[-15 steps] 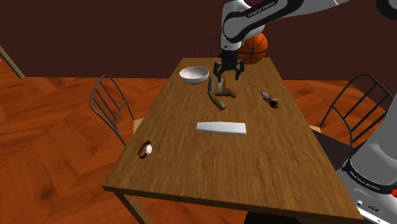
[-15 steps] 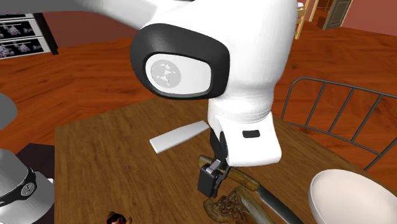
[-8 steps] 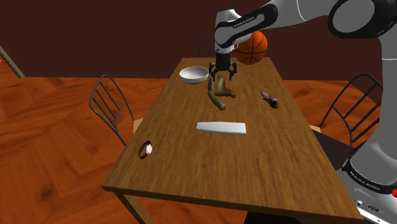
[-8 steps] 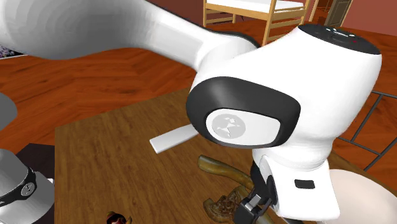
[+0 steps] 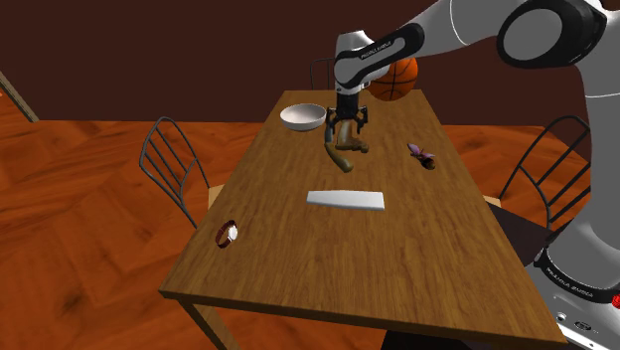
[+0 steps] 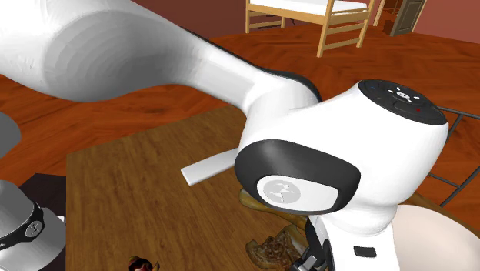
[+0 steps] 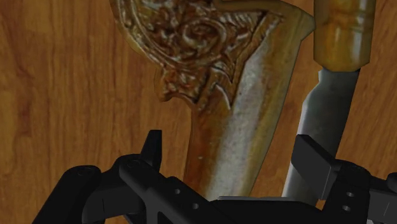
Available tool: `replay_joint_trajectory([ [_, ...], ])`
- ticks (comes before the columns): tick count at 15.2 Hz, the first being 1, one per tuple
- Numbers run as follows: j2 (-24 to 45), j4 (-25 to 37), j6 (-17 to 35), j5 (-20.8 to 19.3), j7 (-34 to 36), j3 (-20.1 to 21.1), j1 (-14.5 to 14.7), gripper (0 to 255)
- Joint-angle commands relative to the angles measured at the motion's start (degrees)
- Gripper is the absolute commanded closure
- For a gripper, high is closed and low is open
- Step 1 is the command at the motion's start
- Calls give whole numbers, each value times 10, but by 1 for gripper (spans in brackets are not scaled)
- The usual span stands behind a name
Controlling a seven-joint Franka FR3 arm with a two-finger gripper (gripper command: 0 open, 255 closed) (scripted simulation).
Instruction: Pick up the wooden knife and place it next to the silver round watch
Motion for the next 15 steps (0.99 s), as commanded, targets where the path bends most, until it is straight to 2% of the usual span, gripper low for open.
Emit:
replay_joint_trajectory([
  [1,3,0,4,0,1,0,1,0],
  [7,3,0,4,0,1,0,1,0],
  [8,3,0,4,0,1,0,1,255],
  [15,3,0,4,0,1,0,1,255],
])
